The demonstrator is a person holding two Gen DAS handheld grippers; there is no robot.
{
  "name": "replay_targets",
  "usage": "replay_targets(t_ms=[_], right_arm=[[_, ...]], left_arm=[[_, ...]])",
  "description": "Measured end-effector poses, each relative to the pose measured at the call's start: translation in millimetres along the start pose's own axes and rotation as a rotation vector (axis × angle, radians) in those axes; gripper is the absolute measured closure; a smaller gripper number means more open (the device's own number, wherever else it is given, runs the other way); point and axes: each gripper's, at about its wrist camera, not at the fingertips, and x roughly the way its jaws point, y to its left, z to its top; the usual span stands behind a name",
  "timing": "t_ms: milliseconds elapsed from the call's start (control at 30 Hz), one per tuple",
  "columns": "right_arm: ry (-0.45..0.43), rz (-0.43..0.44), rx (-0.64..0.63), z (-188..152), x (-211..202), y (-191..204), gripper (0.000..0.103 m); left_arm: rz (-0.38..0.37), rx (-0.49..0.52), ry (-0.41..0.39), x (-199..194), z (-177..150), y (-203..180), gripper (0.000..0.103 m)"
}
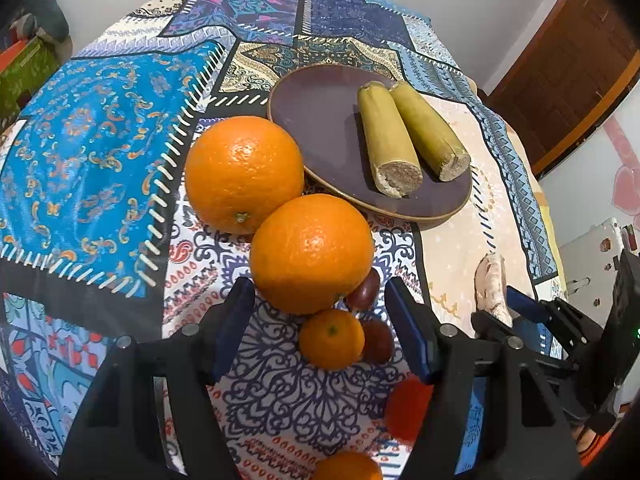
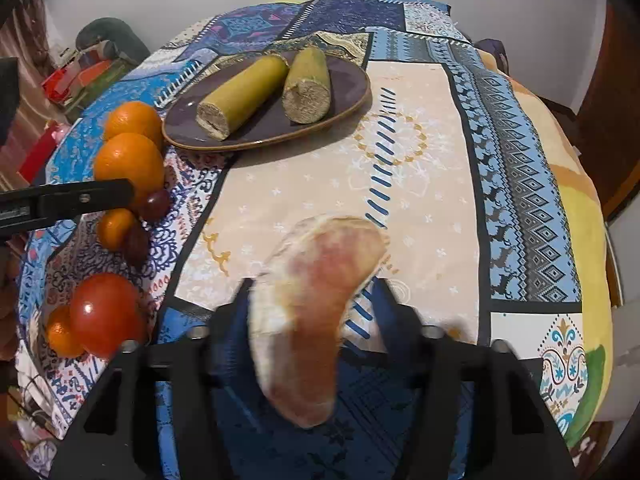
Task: Organize fruits
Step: 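Grasp the pink pomelo segment with the right tool while the left tool approaches a large orange, then grasp the large orange with the left tool and lift it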
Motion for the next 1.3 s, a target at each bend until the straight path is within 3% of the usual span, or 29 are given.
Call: replay_targets(t_ms=[267, 367, 767, 800, 833, 1300], right_arm=[[-0.029, 0.011, 0.022, -4, -4, -1, 0.059], [-0.031, 0.014, 0.022, -3, -4, -1, 0.060], [-0.102, 0.009, 0.001, 15, -26, 2, 0.063], [-0.109, 0.008, -0.002, 18, -27, 3, 0.067], [-0.120, 0.014, -0.007, 21, -30, 3, 0.080], [-0.143, 0.021, -0.044, 41, -35, 4, 0.083]], left_arm=[[-0.007, -0.034, -0.006, 6, 7, 2, 0.034], [0.006, -0.043, -0.019, 5, 9, 5, 0.040], [0.001, 0.024, -0.082, -26, 0, -5, 0.042], [0.001, 0.029, -0.091, -29, 1, -7, 0.042], [0.000, 0.033, -0.102, -34, 2, -8, 0.042], [-0.029, 0.033, -0.167, -58, 9, -9, 0.042]])
